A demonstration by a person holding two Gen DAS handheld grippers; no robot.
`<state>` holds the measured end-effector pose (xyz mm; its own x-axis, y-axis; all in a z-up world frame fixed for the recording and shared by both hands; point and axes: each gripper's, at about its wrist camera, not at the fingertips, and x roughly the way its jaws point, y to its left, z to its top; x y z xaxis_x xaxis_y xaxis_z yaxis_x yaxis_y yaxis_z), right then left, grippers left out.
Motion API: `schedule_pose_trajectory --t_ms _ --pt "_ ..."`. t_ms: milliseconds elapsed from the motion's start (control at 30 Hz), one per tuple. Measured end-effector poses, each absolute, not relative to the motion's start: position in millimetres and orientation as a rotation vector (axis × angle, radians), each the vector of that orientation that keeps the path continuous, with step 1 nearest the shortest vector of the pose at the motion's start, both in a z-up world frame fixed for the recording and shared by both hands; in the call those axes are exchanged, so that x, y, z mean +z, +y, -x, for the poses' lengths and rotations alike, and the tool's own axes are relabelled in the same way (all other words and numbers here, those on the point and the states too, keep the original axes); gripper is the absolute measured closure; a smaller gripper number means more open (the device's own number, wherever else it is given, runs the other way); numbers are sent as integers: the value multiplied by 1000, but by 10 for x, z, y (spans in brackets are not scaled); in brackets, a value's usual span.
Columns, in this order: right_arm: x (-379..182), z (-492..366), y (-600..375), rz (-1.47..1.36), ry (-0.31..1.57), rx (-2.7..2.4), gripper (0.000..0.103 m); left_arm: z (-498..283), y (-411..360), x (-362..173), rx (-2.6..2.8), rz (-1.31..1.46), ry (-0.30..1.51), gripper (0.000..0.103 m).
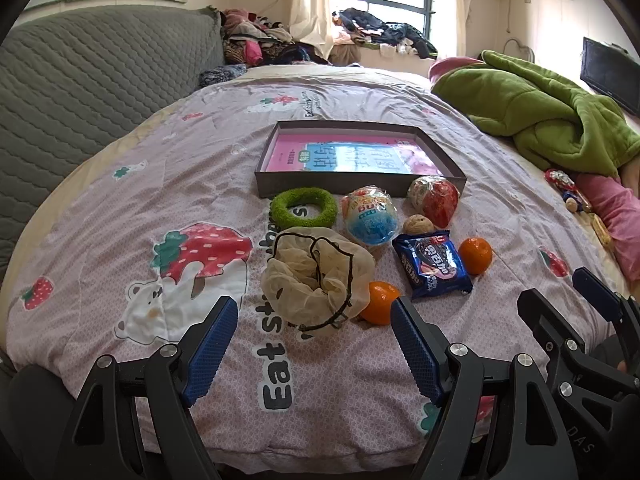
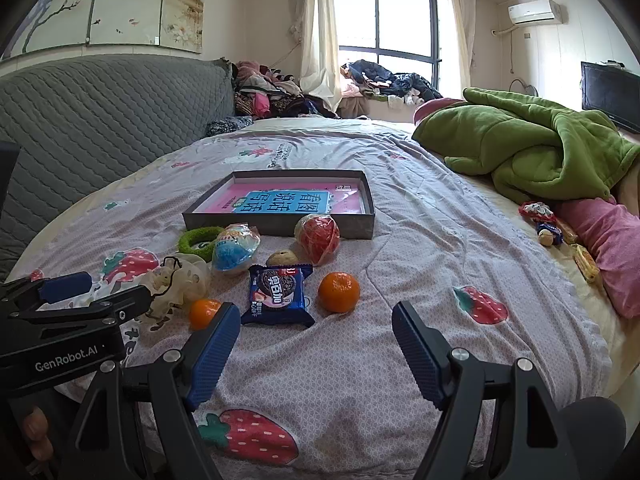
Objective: Organize objects
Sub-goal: 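Move the left tool toward the beige mesh scrunchie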
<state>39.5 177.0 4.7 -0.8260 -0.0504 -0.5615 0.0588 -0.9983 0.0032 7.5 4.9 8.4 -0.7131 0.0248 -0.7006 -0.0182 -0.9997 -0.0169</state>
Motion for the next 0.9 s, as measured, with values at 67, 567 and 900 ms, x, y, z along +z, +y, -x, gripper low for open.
schedule_pose_trajectory --t_ms 67,567,900 --pt "50 -398 1766 -904 26 -2950 25 -83 45 85 2885 1178 -17 23" --pt "115 -428 1782 -861 44 -2981 25 -85 -65 119 2903 1168 -66 23" --pt "134 -436 1786 -845 41 -2980 25 -56 -134 41 2886 1208 -71 23"
